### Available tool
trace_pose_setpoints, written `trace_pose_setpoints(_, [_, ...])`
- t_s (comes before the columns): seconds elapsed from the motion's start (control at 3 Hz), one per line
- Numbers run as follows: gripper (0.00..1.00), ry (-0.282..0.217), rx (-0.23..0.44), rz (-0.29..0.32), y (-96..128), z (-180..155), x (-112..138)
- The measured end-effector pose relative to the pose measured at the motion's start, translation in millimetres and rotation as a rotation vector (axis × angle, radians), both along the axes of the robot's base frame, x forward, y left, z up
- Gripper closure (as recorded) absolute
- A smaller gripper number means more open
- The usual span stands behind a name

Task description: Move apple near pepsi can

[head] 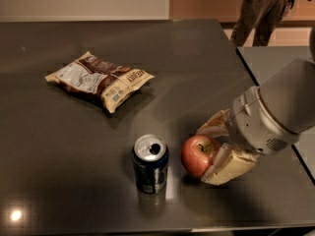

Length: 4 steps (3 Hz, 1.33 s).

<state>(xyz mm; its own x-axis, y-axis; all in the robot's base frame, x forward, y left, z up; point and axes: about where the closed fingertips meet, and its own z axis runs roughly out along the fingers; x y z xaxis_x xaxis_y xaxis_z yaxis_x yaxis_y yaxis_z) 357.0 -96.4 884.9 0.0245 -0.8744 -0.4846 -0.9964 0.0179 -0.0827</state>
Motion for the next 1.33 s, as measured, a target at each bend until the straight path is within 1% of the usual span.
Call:
trace_pose_setpoints(0.33, [1.00, -0.013, -0.011, 0.018, 4, -7, -13])
trace_pose_setpoints(0.67, [1.00, -0.022, -0.012, 0.027, 8, -14, -20])
trace_pose_setpoints(1.0, [0.76, -0.033, -0.005, 0.035, 13, -23, -22])
trace_pose_setpoints(1.33, [0.30, -0.044, -0.001, 0.038, 15, -29, -20])
